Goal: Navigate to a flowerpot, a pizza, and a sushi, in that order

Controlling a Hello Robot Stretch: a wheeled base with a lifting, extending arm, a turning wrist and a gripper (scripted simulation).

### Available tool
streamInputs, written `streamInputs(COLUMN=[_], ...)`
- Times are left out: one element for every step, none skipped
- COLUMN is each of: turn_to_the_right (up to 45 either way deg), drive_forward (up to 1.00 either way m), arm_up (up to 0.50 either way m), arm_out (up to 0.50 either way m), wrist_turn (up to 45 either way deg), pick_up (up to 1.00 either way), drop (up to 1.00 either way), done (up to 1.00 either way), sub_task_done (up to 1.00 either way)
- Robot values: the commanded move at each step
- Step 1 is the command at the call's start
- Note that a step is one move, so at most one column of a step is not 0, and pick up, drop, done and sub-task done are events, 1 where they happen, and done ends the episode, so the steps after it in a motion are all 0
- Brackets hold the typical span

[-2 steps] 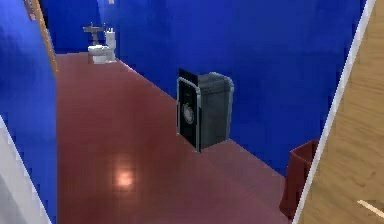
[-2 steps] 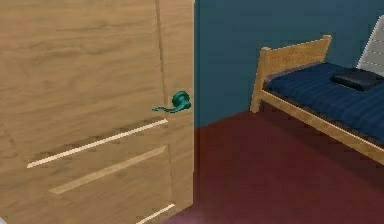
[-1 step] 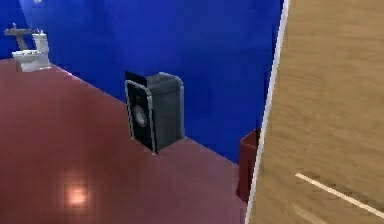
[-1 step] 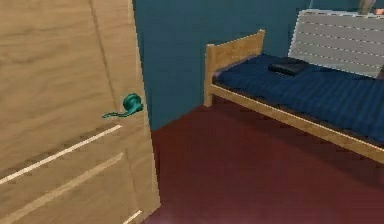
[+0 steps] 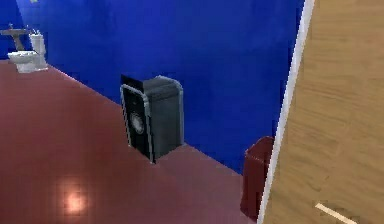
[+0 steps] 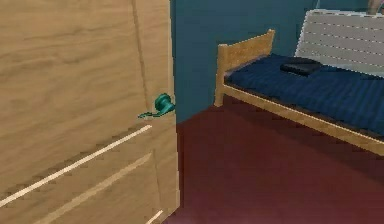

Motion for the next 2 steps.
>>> streamInputs(turn_to_the_right=[-45.0,0.0], drive_forward=[0.00,1.00], arm_up=[0.00,0.00], arm_out=[0.00,0.00], wrist_turn=[0.0,0.0], pick_up=[0.00,0.00], drop=[0.00,0.00], done=[0.00,0.00], sub_task_done=[0.00,0.00])
